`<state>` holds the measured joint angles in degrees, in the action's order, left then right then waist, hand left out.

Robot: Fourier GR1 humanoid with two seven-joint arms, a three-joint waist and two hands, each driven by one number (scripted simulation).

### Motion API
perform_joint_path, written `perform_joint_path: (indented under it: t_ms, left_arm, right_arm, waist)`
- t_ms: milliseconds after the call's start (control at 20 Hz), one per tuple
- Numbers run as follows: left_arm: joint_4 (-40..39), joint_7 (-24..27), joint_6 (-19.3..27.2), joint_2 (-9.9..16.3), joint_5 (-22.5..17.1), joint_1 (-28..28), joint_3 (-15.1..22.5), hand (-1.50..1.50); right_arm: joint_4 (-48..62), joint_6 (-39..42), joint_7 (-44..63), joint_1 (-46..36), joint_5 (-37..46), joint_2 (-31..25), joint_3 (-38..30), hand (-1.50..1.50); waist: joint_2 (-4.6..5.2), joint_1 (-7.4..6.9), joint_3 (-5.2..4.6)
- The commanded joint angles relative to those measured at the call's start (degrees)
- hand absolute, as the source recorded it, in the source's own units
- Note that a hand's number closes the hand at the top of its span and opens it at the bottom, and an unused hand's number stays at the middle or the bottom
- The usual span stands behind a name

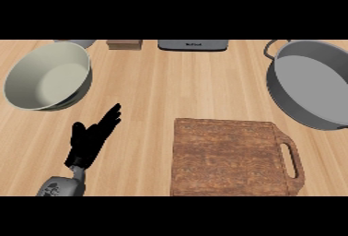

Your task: Pick the bell pepper from the cutting board and place it in the pot

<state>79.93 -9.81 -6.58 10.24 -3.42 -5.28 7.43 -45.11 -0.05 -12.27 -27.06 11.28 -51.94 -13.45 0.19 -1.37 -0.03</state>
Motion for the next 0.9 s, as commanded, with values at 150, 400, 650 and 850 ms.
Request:
perform_joint_path:
  t_ms: [150, 400, 650, 850]
  left_arm:
    - [4.9, -2.0, -1.6, 0.8, -0.4, 2.9, 0.2, 0.00]
    - [1.9, -0.1, -1.0, -0.3, 0.6, 1.3, 0.3, 0.00]
    - [-1.1, 2.5, -2.5, 0.1, 0.4, 0.1, -0.3, 0.00]
    - [-5.0, 2.0, -2.2, 0.2, 0.5, -4.3, -1.9, 0.00]
  right_arm:
    - [6.7, -0.6, 4.4, -11.1, 9.9, 2.9, 7.7, 1.50]
    - [11.9, -5.7, 9.3, -15.1, 20.7, 4.4, 15.1, 1.50]
    - [19.6, -5.9, 14.5, -19.9, 29.8, 6.7, 21.4, 1.50]
    - [27.1, 5.8, 20.3, -24.3, 28.7, 10.6, 21.6, 1.50]
  waist:
    - [0.03, -0.43, 0.07]
    - [0.25, -1.36, 0.07]
    - [0.70, -1.87, 0.08]
    - [1.41, -2.38, 0.06]
